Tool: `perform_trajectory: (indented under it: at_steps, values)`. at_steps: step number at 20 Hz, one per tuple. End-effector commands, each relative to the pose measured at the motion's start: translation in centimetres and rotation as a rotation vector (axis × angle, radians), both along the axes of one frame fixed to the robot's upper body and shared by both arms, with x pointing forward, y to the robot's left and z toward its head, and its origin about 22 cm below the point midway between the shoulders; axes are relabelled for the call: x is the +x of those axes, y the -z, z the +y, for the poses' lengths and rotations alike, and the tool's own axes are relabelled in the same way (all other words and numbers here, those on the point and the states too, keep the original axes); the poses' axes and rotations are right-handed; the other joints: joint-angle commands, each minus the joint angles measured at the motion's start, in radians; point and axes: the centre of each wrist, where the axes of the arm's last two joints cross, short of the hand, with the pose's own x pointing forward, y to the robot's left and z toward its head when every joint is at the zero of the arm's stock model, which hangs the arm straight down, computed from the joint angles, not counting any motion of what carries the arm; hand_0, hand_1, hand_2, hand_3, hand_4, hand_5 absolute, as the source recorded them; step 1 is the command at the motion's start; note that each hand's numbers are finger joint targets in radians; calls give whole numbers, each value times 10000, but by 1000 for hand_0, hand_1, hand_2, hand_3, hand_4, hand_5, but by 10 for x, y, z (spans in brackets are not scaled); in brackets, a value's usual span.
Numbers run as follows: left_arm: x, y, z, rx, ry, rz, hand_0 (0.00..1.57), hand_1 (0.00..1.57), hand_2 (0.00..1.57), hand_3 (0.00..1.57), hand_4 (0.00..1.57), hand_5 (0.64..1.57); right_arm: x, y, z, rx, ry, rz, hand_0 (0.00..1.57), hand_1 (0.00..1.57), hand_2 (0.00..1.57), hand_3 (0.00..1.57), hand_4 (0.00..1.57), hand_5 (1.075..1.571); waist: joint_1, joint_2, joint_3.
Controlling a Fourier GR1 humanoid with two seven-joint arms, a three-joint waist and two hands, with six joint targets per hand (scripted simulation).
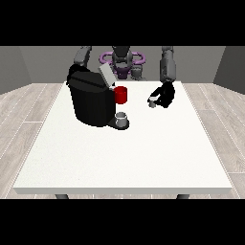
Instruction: Insert the coffee pod into the coffee machine and close the lid
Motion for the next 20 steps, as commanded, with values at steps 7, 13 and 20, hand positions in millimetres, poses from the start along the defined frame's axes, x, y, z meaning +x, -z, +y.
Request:
perform_trajectory:
  at_steps: [7,13,20]
  values:
    - [44,-77,-49,-416,1846,-400,1289,1289,1362,1337,557,1571,4,26,-5,363,541,706,0,0,0,0,459,1571,308,-656,5]
    - [67,-147,-62,-298,2357,-1441,1255,1255,1332,1288,556,1571,18,14,-21,-51,-92,426,0,0,0,0,507,1571,-23,-377,6]
    - [65,-145,-38,-523,1863,-1097,1253,1253,1328,1281,537,1571,7,18,-4,155,-496,411,0,0,0,0,489,1571,-312,-664,0]
